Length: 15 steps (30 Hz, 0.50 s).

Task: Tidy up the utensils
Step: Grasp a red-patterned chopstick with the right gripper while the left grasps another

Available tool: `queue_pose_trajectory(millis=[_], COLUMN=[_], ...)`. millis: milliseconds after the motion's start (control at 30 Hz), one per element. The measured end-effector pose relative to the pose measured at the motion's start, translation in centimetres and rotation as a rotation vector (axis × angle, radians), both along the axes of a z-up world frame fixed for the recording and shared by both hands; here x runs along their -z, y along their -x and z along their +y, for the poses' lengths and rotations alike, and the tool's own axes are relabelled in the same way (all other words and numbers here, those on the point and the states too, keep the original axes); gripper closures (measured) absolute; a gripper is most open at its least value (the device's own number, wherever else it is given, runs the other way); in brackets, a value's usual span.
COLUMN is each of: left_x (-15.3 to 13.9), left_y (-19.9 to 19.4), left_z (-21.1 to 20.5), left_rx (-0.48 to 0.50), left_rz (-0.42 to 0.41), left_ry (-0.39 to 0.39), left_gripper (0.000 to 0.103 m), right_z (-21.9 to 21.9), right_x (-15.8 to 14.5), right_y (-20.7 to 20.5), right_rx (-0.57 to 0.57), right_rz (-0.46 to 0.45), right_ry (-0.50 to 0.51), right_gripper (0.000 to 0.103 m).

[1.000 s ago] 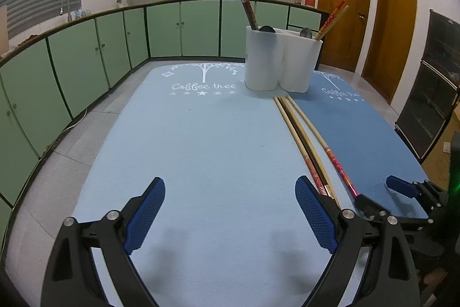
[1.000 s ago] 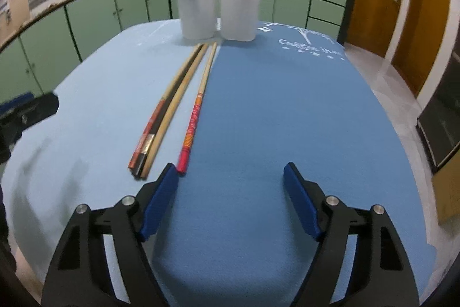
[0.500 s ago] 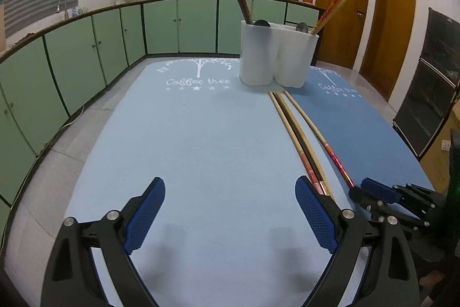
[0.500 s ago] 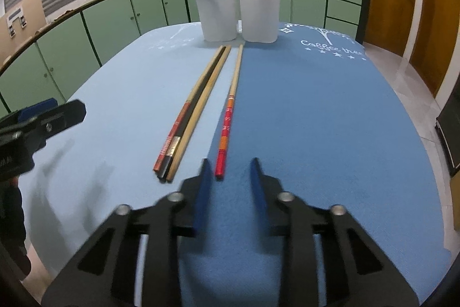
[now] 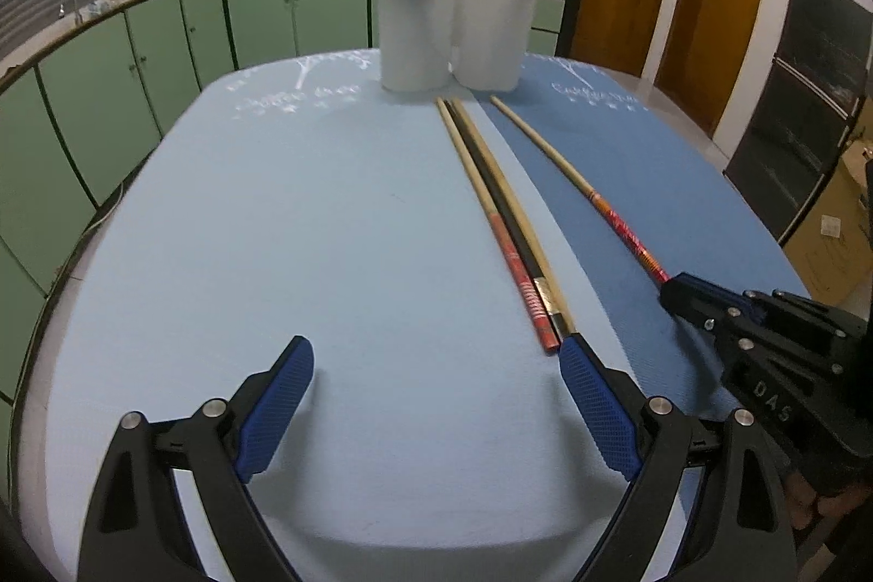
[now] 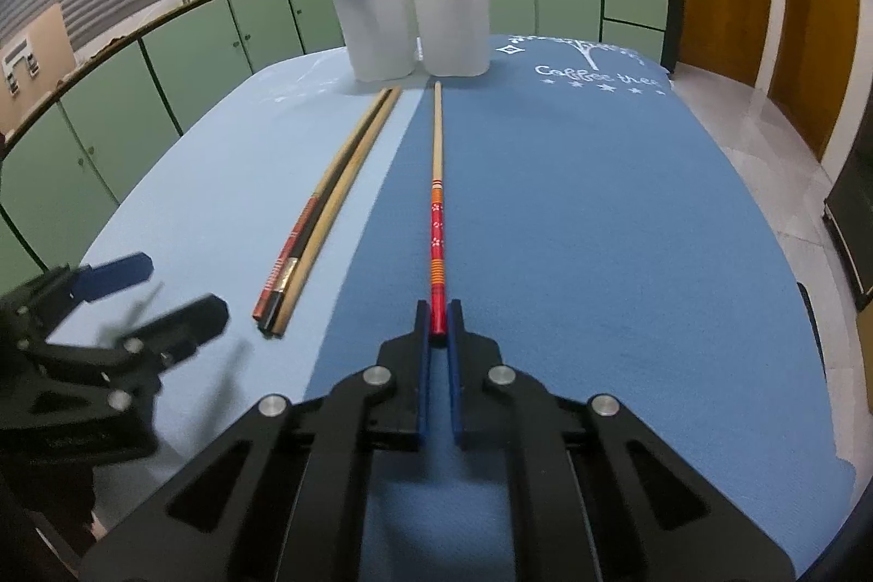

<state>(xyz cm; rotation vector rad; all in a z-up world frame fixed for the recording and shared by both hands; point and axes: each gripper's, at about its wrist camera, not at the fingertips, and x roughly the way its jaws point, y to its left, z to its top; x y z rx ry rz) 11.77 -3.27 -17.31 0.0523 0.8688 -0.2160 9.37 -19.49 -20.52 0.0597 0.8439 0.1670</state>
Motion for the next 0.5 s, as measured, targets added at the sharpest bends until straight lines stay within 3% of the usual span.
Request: queue_pose_trajectory(millis=[300,500], left_x=[0.6,0.6], left_y=[-1.0,-0.9], left_z=[-0.9,0.9], left_rx=[-0.010,-0.070], left_rz=[0.029,0.023], left_ry=[-0.005,-0.024], left_gripper=[0.013,0.013], right_z=[-1.2,-1.1], right_x=[0.1,0.2], right_y=[-0.1,-0.1], right_rx=[0.018,0.018], right_rz=[0.002,-0.001], right_ry=[-0.026,-0.025], right_gripper=[0.098,0.098])
